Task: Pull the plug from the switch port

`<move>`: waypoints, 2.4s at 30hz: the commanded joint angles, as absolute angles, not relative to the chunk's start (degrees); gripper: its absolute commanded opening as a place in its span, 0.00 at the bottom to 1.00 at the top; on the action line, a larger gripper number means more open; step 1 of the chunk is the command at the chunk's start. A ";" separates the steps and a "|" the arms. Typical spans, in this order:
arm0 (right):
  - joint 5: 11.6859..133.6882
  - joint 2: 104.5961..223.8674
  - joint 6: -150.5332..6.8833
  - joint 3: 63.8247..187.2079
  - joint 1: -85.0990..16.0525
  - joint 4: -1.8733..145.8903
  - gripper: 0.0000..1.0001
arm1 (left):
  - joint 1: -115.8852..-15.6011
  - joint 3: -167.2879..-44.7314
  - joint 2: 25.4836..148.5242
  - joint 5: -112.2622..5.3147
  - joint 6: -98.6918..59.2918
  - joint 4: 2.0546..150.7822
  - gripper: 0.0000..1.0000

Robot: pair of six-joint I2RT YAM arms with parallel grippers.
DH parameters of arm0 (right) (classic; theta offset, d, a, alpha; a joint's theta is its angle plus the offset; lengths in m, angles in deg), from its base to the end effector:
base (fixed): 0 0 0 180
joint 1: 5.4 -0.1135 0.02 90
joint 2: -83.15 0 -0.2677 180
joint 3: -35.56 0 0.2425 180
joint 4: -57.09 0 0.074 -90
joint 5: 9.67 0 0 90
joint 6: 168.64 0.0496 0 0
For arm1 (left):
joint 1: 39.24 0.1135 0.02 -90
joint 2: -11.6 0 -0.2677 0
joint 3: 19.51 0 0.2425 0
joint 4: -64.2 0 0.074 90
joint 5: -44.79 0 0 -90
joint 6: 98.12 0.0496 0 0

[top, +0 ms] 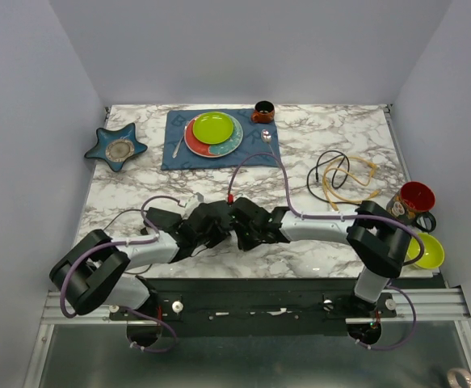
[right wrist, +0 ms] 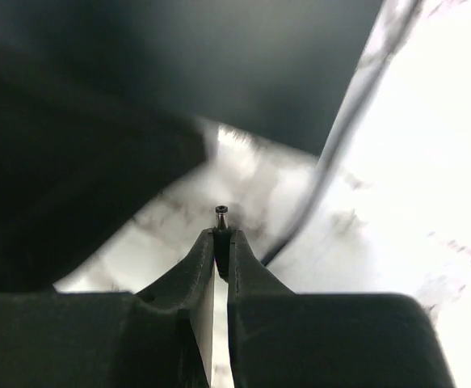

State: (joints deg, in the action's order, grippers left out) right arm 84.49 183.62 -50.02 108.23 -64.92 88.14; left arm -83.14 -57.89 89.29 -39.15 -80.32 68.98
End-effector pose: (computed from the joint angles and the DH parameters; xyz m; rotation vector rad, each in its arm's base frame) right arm 0.1791 0.2972 0.1580 -0.6843 2.5773 0.4474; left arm 0.1759 -0.1620 0.1356 -0.6674 2.4172 -0.8307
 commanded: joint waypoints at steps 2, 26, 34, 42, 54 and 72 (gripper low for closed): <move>81.91 180.98 -49.11 105.87 -66.13 92.07 0.00 | -79.42 -54.15 84.38 -31.15 -81.51 70.70 0.01; 113.10 169.89 -53.06 122.02 -61.23 108.32 0.00 | -77.21 -56.07 56.53 -34.15 -65.78 80.96 0.32; 97.33 174.64 -59.56 135.21 -58.13 93.23 0.00 | -77.12 -60.99 47.91 -24.31 -70.76 102.64 0.31; 65.66 187.82 -51.75 152.34 -60.85 88.73 0.01 | -77.04 -61.79 31.91 -12.35 -79.39 116.74 0.33; 50.54 215.85 -48.67 180.47 -62.79 101.38 0.20 | -76.95 -62.58 18.37 -8.65 -78.78 123.87 0.31; 84.27 185.55 -49.11 145.26 -62.97 96.81 0.71 | -77.04 -60.83 26.70 -14.18 -76.06 117.03 0.31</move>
